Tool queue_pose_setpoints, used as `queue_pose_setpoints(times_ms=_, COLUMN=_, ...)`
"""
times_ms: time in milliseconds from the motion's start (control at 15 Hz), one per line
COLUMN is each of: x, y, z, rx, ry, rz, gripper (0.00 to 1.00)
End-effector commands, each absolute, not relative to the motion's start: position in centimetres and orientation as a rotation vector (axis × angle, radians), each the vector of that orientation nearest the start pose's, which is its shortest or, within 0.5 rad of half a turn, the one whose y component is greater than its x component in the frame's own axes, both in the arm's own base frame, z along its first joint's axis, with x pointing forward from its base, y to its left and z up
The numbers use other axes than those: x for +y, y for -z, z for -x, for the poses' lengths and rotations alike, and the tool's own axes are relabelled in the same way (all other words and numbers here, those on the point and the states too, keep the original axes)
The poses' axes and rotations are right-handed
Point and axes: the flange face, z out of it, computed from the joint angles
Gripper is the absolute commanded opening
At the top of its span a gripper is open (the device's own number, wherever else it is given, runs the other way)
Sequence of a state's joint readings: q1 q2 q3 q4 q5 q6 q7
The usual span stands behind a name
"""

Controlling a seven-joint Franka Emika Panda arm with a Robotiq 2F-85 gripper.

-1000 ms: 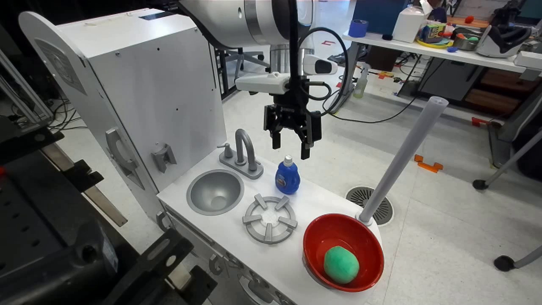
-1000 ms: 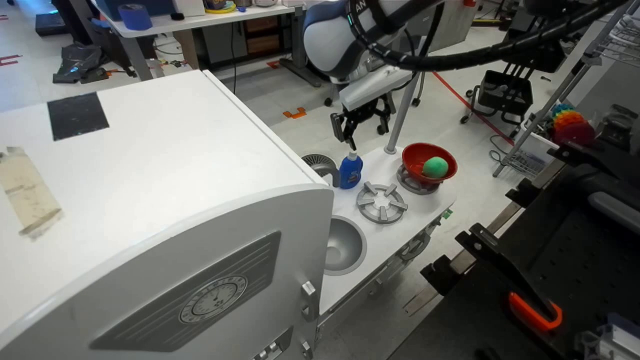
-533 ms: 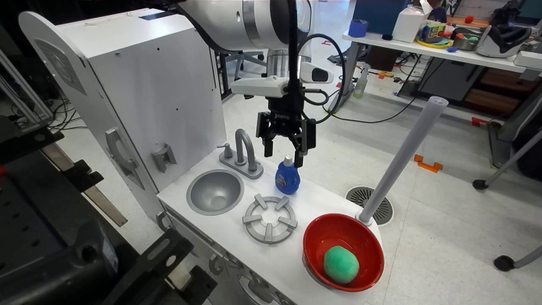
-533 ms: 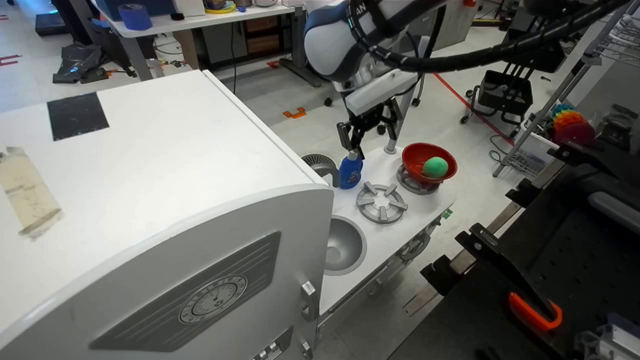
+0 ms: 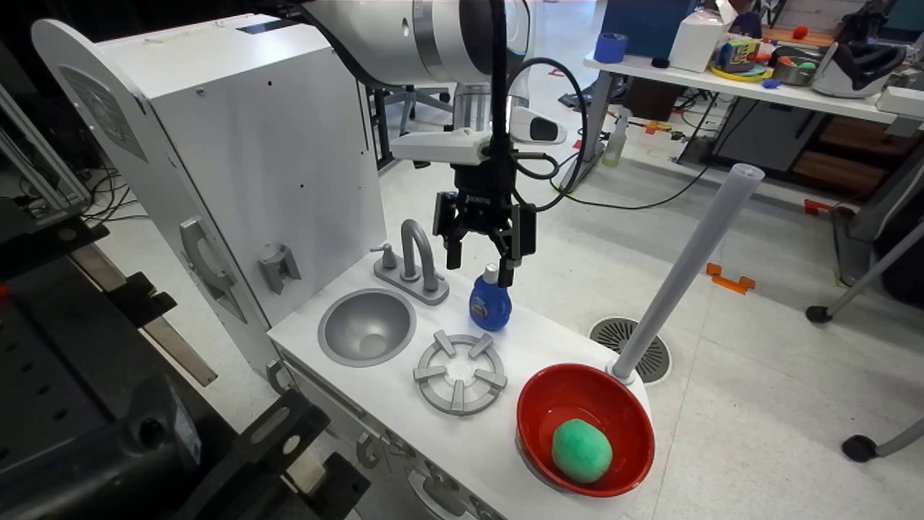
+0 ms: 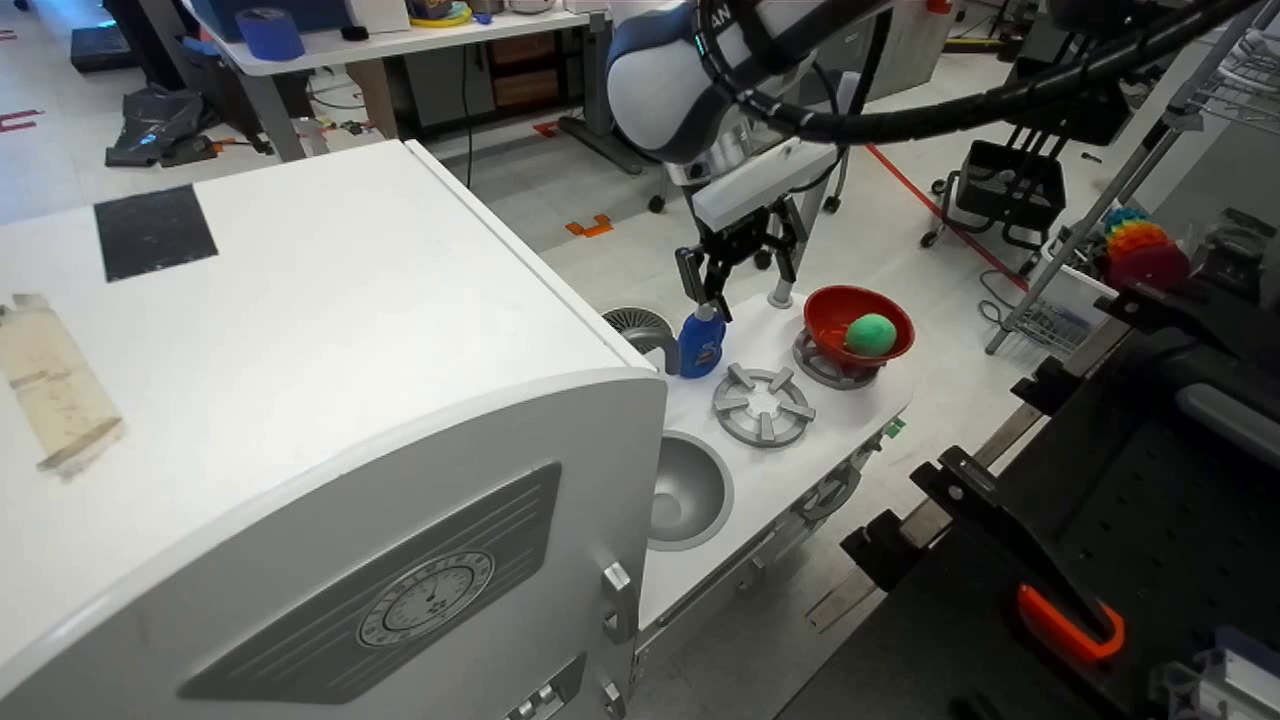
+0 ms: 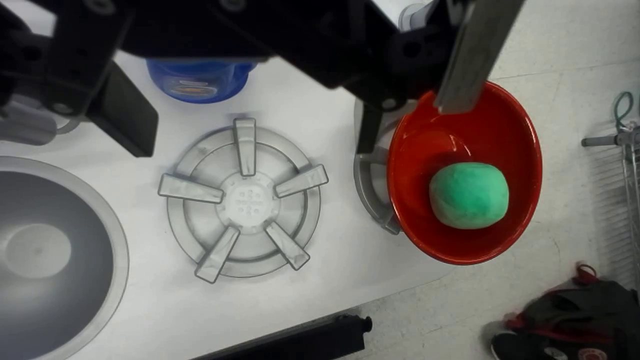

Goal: Move the blue bottle to the right

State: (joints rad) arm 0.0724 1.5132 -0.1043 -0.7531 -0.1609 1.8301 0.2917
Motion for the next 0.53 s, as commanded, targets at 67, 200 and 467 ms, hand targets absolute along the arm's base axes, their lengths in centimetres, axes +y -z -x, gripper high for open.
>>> queue_pose_setpoints(times_ms=67, x=-0.57, y=4.25, z=-70.58, rx=0.292, ry=-0.673, rz=3.381, gripper=1.0)
queue_pose_setpoints(times_ms=200, x=-0.57, y=4.25, z=-70.58, rx=0.292, ry=-0.673, rz=3.381, gripper=1.0)
queue_pose_setpoints(times_ms=467, x=-0.53, y=4.68, z=-70.36, rx=0.32, ry=-0.664, rz=3.401, gripper=1.0)
